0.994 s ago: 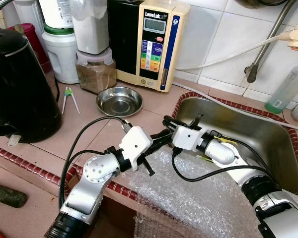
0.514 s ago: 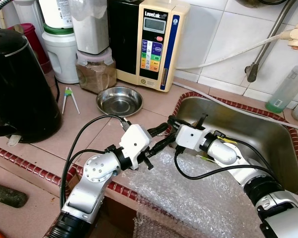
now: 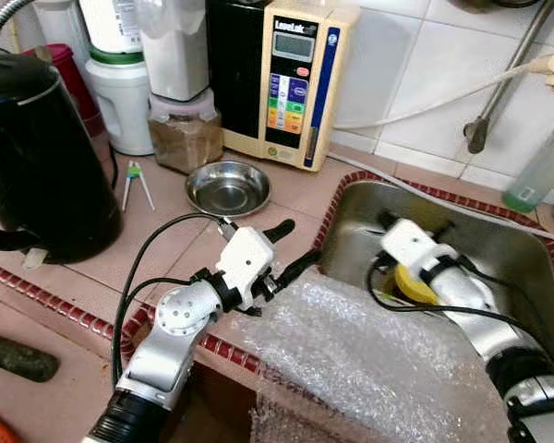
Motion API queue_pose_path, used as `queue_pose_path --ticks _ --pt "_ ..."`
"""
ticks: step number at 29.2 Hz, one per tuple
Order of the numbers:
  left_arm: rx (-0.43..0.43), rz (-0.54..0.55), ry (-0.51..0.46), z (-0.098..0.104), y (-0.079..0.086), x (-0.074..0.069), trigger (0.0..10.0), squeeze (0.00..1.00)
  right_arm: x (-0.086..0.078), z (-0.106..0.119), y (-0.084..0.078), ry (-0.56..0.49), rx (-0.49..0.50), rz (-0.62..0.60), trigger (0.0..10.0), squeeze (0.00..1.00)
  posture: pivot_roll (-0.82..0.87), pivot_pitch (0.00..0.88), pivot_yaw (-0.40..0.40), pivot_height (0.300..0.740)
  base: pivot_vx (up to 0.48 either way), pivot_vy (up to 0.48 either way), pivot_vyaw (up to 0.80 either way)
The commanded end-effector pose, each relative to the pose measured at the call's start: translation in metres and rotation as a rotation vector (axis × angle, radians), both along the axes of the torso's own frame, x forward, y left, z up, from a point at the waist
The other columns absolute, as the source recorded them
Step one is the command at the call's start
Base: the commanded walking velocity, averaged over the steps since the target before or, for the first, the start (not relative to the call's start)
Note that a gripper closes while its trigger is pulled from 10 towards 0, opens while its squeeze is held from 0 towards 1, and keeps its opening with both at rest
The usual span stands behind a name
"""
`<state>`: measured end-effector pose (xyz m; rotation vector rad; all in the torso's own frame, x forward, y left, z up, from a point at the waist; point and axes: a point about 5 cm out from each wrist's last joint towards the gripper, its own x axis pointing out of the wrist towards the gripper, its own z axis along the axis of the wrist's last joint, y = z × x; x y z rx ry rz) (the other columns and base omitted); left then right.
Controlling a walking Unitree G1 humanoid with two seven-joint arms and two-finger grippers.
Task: Kitchen organization
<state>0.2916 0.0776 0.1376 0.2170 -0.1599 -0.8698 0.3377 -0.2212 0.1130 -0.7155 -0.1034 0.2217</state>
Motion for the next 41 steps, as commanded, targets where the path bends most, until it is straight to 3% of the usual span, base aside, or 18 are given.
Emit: queue_pose_path --ticks 1,2,3,5,6,8,9,10,11,23,32,34,36,41 --pt "0.01 -0.022 0.022 -0.003 -0.003 -0.002 10.0 1.0 -0.002 0.003 -0.017 -0.013 0.048 -0.089 0.6 0.0 0.12 0.0 -0.04 0.74 0.0 0.0 0.0" --pt "0.012 -0.044 0.042 -0.005 -0.004 -0.003 10.0 1.0 -0.005 0.0 -0.024 -0.008 0.081 -0.137 0.8 0.0 0.12 0.0 -0.039 0.74 0.0 0.0 0.0" --pt "0.013 -0.055 0.048 -0.006 -0.005 -0.005 10.0 1.0 -0.007 -0.002 -0.028 -0.008 0.109 -0.168 2.5 0.0 0.12 0.0 -0.039 0.74 0.0 0.0 0.0" --pt "0.014 -0.063 0.051 -0.006 -0.006 -0.005 10.0 1.0 -0.008 -0.003 -0.032 -0.008 0.132 -0.195 2.5 0.0 0.12 0.0 -0.038 0.74 0.0 0.0 0.0" --pt "0.015 -0.072 0.057 -0.007 -0.007 -0.006 10.0 1.0 -0.013 -0.007 -0.041 -0.003 0.183 -0.263 6.3 0.0 0.12 0.0 -0.038 0.74 0.0 0.0 0.0" --pt "0.017 -0.072 0.054 -0.007 -0.008 -0.006 10.0 1.0 -0.016 -0.009 -0.047 -0.001 0.22 -0.302 10.0 0.0 0.12 0.0 -0.035 0.74 0.0 0.0 0.0" --pt "0.017 -0.073 0.053 -0.007 -0.009 -0.006 10.0 1.0 -0.018 -0.011 -0.049 0.003 0.25 -0.32 10.0 0.4 0.12 0.0 -0.033 0.74 0.0 0.0 0.0" --pt "0.016 -0.073 0.053 -0.007 -0.009 -0.006 10.0 1.0 -0.019 -0.012 -0.05 0.006 0.26 -0.325 10.0 0.4 0.12 0.0 -0.033 0.74 0.0 0.0 0.0" --pt "0.016 -0.074 0.054 -0.006 -0.009 -0.006 10.0 1.0 -0.019 -0.012 -0.051 0.007 0.271 -0.331 10.0 1.0 0.12 0.0 -0.033 0.74 0.0 0.0 0.0" --pt "0.045 -0.075 0.04 -0.007 -0.01 -0.005 10.0 1.0 -0.021 -0.016 -0.056 0.025 0.402 -0.419 10.0 1.0 0.12 0.0 -0.04 0.74 0.0 0.0 0.0" --pt "-0.003 0.234 -0.067 0.003 0.006 0.021 10.0 1.0 -0.022 -0.008 -0.047 -0.029 0.425 -0.35 10.0 1.0 0.12 0.0 -0.048 0.74 0.0 0.0 0.0" --pt "-0.043 0.366 -0.056 0.004 0.014 0.033 10.0 1.0 -0.025 -0.005 -0.039 -0.051 0.452 -0.316 10.0 1.0 0.12 0.0 -0.048 0.74 0.0 0.0 0.0" --pt "-0.057 0.411 -0.047 0.004 0.016 0.038 10.0 1.0 -0.025 -0.002 -0.035 -0.063 0.464 -0.296 10.0 1.0 0.12 0.0 -0.048 0.74 0.0 0.0 0.0" --pt "-0.119 0.591 0.016 -0.001 0.022 0.053 10.0 1.0 -0.037 0.003 -0.005 -0.038 0.477 -0.132 10.0 1.0 0.09 0.0 -0.044 0.74 0.0 0.0 0.0"
